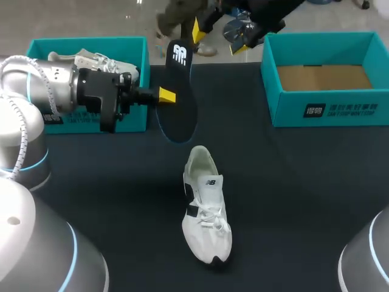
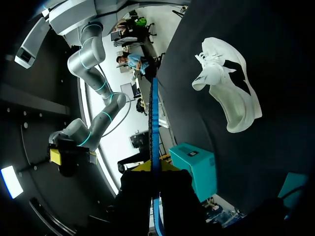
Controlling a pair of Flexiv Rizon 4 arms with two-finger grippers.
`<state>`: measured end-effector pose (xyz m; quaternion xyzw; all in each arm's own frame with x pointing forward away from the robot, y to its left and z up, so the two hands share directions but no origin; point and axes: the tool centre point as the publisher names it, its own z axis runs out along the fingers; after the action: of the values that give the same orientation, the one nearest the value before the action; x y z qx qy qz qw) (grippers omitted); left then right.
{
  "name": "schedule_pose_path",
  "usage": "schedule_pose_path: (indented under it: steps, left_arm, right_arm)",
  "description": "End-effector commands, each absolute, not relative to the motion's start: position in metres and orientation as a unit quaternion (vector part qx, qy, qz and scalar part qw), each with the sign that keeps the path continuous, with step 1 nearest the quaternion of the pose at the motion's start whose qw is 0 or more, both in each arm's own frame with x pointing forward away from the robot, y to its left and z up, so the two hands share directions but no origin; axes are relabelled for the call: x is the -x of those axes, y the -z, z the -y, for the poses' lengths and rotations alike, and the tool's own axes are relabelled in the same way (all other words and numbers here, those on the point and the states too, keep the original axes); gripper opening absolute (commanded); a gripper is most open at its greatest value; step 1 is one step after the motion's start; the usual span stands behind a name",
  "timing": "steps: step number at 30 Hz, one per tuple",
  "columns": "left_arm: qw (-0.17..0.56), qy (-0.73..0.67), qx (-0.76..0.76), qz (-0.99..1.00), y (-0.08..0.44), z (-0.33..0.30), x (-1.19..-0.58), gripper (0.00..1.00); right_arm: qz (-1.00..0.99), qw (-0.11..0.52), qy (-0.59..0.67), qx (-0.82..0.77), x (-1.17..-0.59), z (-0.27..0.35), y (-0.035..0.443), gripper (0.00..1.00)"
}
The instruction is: Take the shoe out of the shoebox, open the shoe tongue, remove and reinsert the insole, then place the shoe into the shoebox
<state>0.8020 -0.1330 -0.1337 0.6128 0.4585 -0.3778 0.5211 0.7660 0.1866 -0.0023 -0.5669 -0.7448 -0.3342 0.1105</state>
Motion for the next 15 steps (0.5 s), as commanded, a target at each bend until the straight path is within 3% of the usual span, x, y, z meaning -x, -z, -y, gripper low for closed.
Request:
schedule_pose_path:
  steps: [1,15]
  left_arm:
    - [0.522,0.377,-0.613,-0.458,0.135,0.134,-0.802,0.0]
    - [0.522,0.377,-0.613,-0.458,0.135,0.134,-0.802,0.0]
  right_arm:
    - [0.658,0.274,0.484,0.507,-0.766,-0.175,0.023,1.0]
    - [0.627,0.331,0.511,0.486,-0.772,-0.159,0.055,1.0]
